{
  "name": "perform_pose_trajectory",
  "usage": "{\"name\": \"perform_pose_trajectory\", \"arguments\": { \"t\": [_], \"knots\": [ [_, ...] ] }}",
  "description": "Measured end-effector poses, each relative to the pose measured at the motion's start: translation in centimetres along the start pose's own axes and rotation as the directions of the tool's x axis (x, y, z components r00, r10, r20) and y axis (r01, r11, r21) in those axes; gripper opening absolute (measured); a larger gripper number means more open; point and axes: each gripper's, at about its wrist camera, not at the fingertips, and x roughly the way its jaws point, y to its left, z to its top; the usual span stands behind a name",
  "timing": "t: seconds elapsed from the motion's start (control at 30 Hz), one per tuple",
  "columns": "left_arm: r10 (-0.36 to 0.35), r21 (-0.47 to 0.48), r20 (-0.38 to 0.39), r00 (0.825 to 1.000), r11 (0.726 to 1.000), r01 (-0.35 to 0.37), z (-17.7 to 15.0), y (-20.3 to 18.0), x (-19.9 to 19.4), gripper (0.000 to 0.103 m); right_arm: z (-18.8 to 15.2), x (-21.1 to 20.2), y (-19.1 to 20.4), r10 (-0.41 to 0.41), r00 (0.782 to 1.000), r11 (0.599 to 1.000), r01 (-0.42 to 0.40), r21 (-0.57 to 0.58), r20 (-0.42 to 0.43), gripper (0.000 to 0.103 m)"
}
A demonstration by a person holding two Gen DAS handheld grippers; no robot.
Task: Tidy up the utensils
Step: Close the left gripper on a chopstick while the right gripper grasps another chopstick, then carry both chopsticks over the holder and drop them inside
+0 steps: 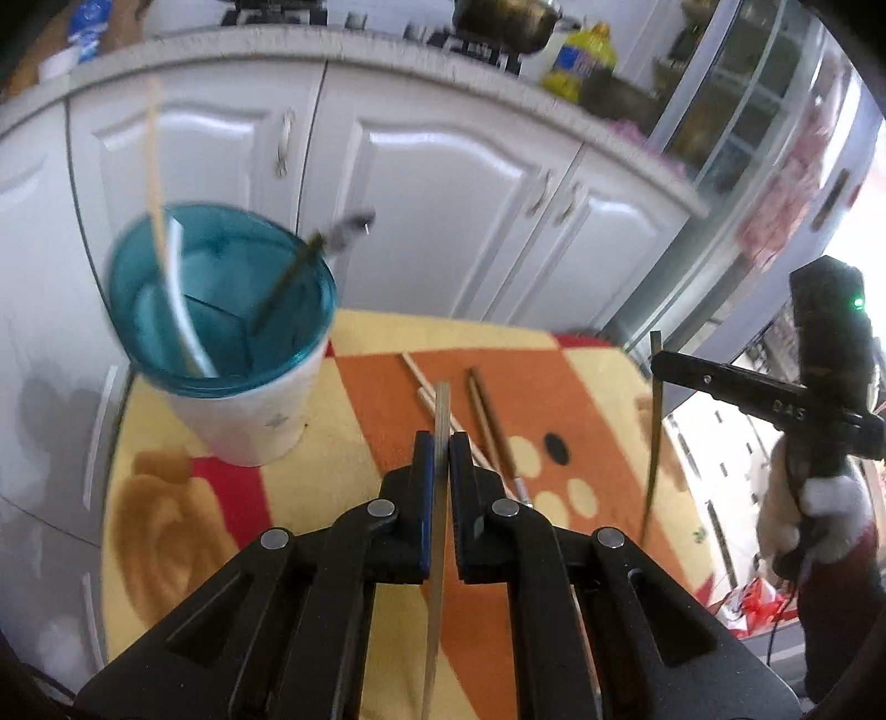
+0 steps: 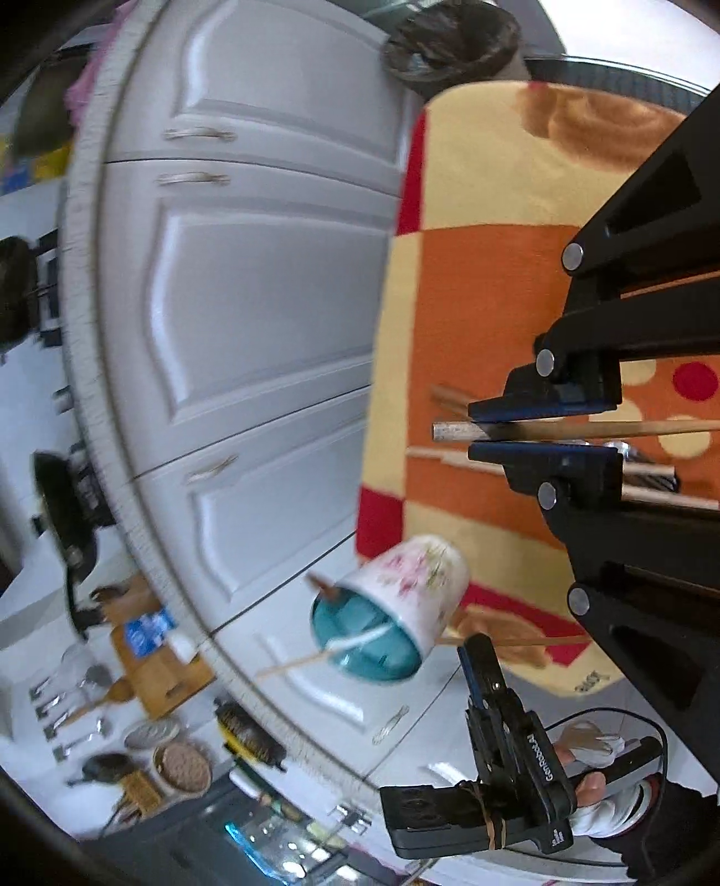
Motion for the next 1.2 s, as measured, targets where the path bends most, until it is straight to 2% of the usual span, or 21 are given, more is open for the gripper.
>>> {"name": "perform_pose_trajectory", "arguments": {
  "t": [0.33, 0.6, 0.77, 0.93, 1.1, 1.2],
  "knots": [
    [-0.002, -0.011, 0.152, 0.988, 1.000, 0.004, 0.1, 0.7, -8.3, 0.004, 1.1, -5.4, 3.3, 0.009, 0.995, 0.997, -0.002, -0.074, 0.101, 0.007],
    [0.008, -0.016, 0.266, 0.964, 1.000, -0.004, 2.5, 1.4, -13.6, 0.004, 3.7, -7.5, 6.7, 0.050, 0.985, 0.990, -0.028, -0.136, 0.166, 0.007],
    [0.037, -0.013, 0.325, 0.945, 0.999, -0.035, 4.8, 1.7, -15.8, 0.004, 6.1, -8.0, 9.1, 0.090, 0.976, 0.984, -0.056, -0.171, 0.200, 0.007],
    [0.082, -0.029, 0.385, 0.919, 0.997, -0.077, 7.7, 2.7, -17.1, 0.004, 9.4, -7.7, 12.2, 0.136, 0.964, 0.974, -0.088, -0.210, 0.227, 0.007],
    [0.131, -0.049, 0.415, 0.900, 0.991, -0.122, 10.1, 4.3, -17.4, 0.004, 12.8, -6.5, 14.3, 0.167, 0.956, 0.967, -0.111, -0.230, 0.241, 0.007],
    [0.172, -0.056, 0.411, 0.895, 0.985, -0.163, 11.1, 5.3, -16.7, 0.004, 14.5, -5.2, 15.2, 0.186, 0.952, 0.965, -0.129, -0.230, 0.243, 0.007]
  ]
}}
